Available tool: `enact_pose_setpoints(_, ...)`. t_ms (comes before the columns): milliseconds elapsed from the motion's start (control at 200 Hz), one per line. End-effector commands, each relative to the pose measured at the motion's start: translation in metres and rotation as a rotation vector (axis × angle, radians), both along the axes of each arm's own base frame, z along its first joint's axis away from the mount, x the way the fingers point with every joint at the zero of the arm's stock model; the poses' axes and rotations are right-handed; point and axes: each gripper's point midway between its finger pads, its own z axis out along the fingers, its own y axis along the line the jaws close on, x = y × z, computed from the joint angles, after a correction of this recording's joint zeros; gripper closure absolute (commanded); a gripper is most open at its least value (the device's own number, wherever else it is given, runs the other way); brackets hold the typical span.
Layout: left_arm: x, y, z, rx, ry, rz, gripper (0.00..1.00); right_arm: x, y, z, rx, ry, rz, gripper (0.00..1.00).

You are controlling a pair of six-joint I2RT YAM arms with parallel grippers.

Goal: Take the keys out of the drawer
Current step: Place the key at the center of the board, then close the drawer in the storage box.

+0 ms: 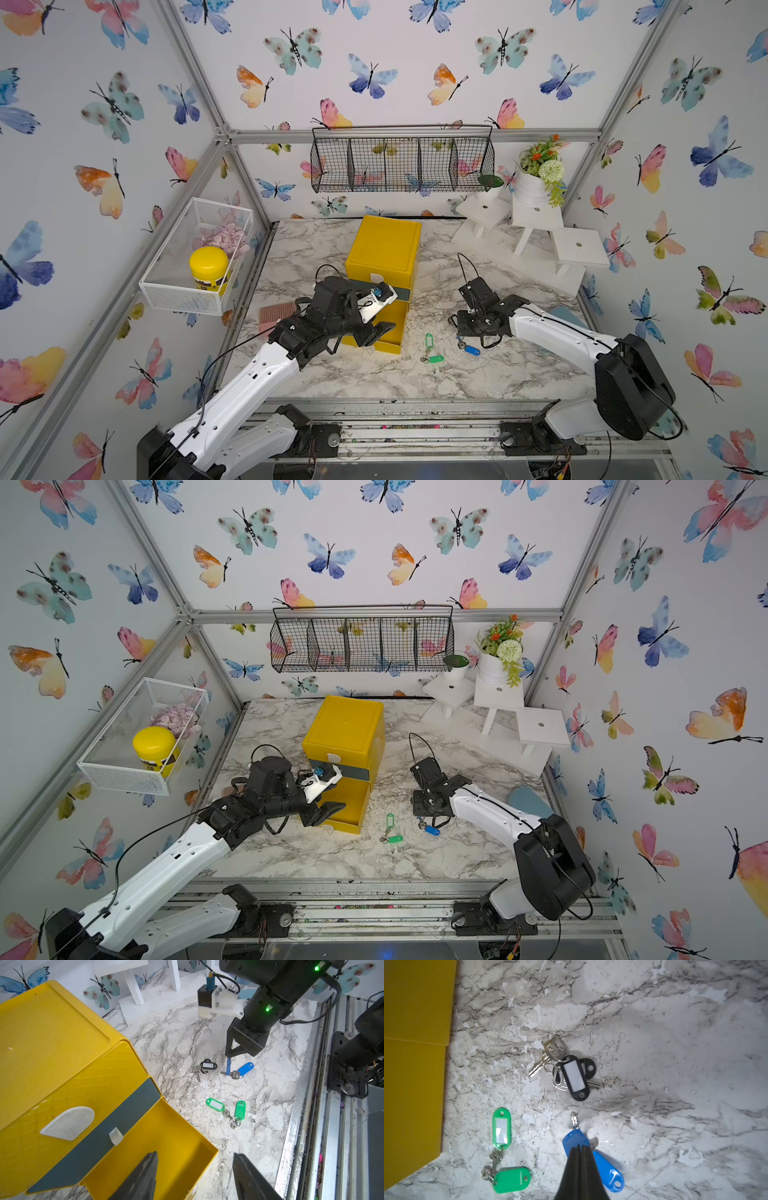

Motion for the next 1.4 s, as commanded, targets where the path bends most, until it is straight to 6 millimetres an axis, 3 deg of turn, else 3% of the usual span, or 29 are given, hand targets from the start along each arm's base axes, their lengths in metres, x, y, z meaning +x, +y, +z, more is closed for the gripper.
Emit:
enact_pose_setpoints(0, -0.014, 0.0, -0.014, 0.029, 0.024, -0.06, 0.4, -0.007, -0.001, -0.005, 0.013, 0.043, -0.003, 0.83)
enact_pose_setpoints(105, -0.025, 0.003, -0.026, 0.069, 0.031, -0.121, 0.47, 0.0, 0.002, 0.008, 0.008, 0.012, 0.024, 0.67)
enact_pose_setpoints(250, -0.045, 0.013, -0.051, 0.175, 0.0, -0.25, 0.64, 0.027, 0.012, 0.046, -0.002, -0.083, 0.055, 0.64)
enact_pose_setpoints(451, -0.058, 0.03, -0.085, 0.322, -0.015, -0.361, 0.97, 0.095, 0.053, 0.139, 0.033, -0.328, 0.17, 0.64)
enact_pose_setpoints(581, -0.063, 0.032, -0.099, 0.352, 0.01, -0.393, 1.0, 0.136, 0.1, 0.196, 0.11, -0.471, 0.308, 0.64)
enact_pose_setpoints(676, -0.065, 0.035, -0.107, 0.369, 0.018, -0.402, 1.0, 0.154, 0.132, 0.217, 0.177, -0.516, 0.406, 0.64)
enact_pose_setpoints(831, -0.061, 0.038, -0.13, 0.395, -0.017, -0.399, 1.0, 0.169, 0.163, 0.212, 0.226, -0.544, 0.513, 0.67)
enact_pose_setpoints(946, -0.042, 0.034, -0.143, 0.417, -0.045, -0.345, 1.0, 0.169, 0.174, 0.189, 0.187, -0.501, 0.638, 0.69)
enact_pose_setpoints(1011, -0.03, 0.032, -0.15, 0.437, -0.05, -0.319, 1.0, 0.164, 0.177, 0.173, 0.168, -0.472, 0.707, 0.7)
enact_pose_setpoints(1161, -0.01, 0.026, -0.165, 0.483, -0.016, -0.294, 1.0, 0.161, 0.168, 0.16, 0.127, -0.474, 0.74, 0.72)
enact_pose_setpoints(1302, 0.022, 0.023, -0.161, 0.499, -0.061, -0.184, 1.0, 0.151, 0.184, 0.14, 0.171, -0.4, 0.843, 0.72)
enact_pose_setpoints(1397, 0.034, 0.021, -0.162, 0.502, -0.117, -0.167, 1.0, 0.153, 0.181, 0.126, 0.131, -0.365, 0.84, 0.73)
